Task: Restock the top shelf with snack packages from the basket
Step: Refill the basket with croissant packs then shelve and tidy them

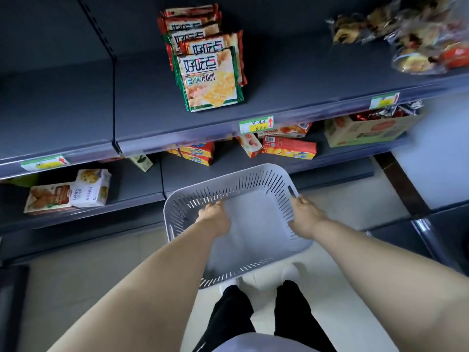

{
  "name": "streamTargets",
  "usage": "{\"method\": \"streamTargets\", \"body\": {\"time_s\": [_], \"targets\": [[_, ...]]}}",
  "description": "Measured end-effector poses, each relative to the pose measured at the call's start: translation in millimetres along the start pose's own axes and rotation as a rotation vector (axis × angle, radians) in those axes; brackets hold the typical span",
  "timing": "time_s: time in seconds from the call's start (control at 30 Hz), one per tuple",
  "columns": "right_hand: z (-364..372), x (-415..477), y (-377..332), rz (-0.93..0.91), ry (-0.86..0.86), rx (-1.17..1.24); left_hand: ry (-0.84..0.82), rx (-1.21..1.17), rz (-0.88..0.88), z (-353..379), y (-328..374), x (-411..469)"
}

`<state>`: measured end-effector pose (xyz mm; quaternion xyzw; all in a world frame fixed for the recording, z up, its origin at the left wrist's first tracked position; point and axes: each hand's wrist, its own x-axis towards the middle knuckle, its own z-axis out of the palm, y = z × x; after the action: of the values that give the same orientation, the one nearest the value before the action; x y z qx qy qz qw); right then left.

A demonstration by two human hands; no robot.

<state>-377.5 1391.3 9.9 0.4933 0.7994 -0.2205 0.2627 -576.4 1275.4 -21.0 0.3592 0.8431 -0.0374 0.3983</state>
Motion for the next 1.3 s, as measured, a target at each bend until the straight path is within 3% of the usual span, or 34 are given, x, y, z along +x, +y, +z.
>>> {"method": "streamTargets", "body": {"time_s": [0.17, 0.37, 0.67, 0.93, 1.3], "targets": [[-2.6, 26.9, 7.9, 0.068, -0.023, 0.037, 0.015, -0.156, -0.110, 12.7, 4.2, 5.7], [0.8, 53.1, 33.4, 0.033, -0.152, 0.116, 0.081, -0.290, -0.234, 36.0, 20.8, 1.1], [3.7, 73.7, 35.3, -0.012, -0.194, 0.212, 0.227, -0.431, -0.402, 83.1, 51.3, -26.2], [-10.4, 52.0, 17.1, -0.076, -0.230, 0.342, 0.542, -0.323, -0.590, 98.9, 40.4, -73.2], [-16.8, -60.0, -55.9, -0.358, -0.131, 0.277, 0.723, -0.879, -0.933, 123.4, -6.3, -179.7]]}}
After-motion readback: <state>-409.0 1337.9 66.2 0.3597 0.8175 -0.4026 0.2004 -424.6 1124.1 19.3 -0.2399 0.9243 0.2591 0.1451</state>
